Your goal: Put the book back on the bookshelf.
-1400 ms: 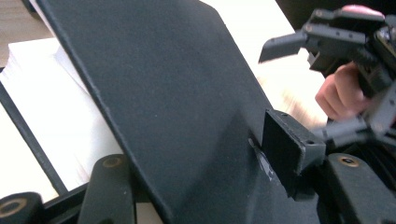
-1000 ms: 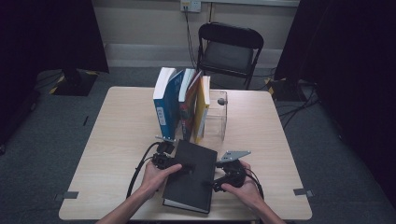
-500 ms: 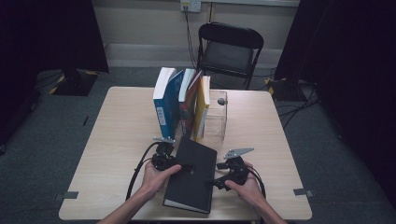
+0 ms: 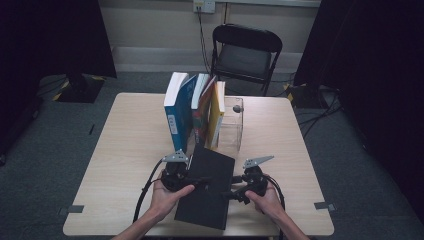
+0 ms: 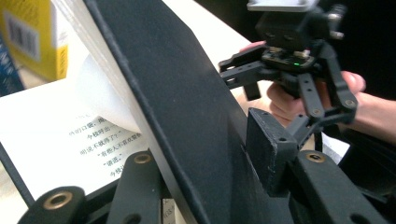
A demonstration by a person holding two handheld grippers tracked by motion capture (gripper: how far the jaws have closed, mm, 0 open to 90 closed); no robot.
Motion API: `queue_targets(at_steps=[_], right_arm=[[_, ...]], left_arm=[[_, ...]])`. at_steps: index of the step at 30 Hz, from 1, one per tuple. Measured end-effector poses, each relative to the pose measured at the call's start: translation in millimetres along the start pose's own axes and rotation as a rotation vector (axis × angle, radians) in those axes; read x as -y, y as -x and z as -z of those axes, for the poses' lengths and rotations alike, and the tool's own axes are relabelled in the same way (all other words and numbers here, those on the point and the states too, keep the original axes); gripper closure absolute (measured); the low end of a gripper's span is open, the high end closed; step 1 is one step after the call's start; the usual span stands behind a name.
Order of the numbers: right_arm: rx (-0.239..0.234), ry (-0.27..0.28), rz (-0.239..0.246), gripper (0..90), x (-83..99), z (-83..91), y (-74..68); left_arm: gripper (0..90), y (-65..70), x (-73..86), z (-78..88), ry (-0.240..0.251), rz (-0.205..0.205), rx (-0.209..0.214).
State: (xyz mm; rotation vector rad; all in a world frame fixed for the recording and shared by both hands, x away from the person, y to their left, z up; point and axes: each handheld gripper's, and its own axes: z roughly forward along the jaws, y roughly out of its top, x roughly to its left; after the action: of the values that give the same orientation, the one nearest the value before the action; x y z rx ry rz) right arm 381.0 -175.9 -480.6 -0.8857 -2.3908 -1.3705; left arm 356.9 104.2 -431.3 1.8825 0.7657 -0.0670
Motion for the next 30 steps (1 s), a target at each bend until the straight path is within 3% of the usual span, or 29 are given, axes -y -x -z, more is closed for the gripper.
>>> queue_targets(at_steps=[4,7,14,17,20,23,28,30], right_arm=[[0.008,0.001,0.024,4.9,-4.2,5.1,-6.7],[0.055,0.009,0.063,5.6,-8.0,11.6,-14.9],[0.151,0.113,0.189,17.7,-22.9,33.6,-34.5],[0.173,0.140,0.227,23.1,-25.9,37.6,-40.8],[0.167,0.157,0.249,29.1,-25.7,39.5,-45.1],[0.140,0.174,0.256,33.6,-26.1,40.6,-47.9],[0.093,0.164,0.275,35.4,-28.3,34.5,-51.7],[0.063,0.152,0.275,32.2,-29.9,28.2,-52.3]], left_arm=[[59.5,7.9,-3.5,1.2,0.026,-0.056,0.024],[61.8,12.7,-8.1,3.2,0.061,-0.093,0.028],[70.3,27.6,-17.1,14.8,0.092,-0.228,0.042],[69.9,23.9,-15.0,20.2,0.088,-0.241,0.060],[69.1,21.1,-9.0,27.7,0.075,-0.236,0.073],[69.8,16.4,-2.1,32.9,0.072,-0.180,0.099],[72.2,19.4,6.1,43.5,0.032,-0.213,0.125],[73.4,25.3,8.1,45.8,0.031,-0.256,0.111]])
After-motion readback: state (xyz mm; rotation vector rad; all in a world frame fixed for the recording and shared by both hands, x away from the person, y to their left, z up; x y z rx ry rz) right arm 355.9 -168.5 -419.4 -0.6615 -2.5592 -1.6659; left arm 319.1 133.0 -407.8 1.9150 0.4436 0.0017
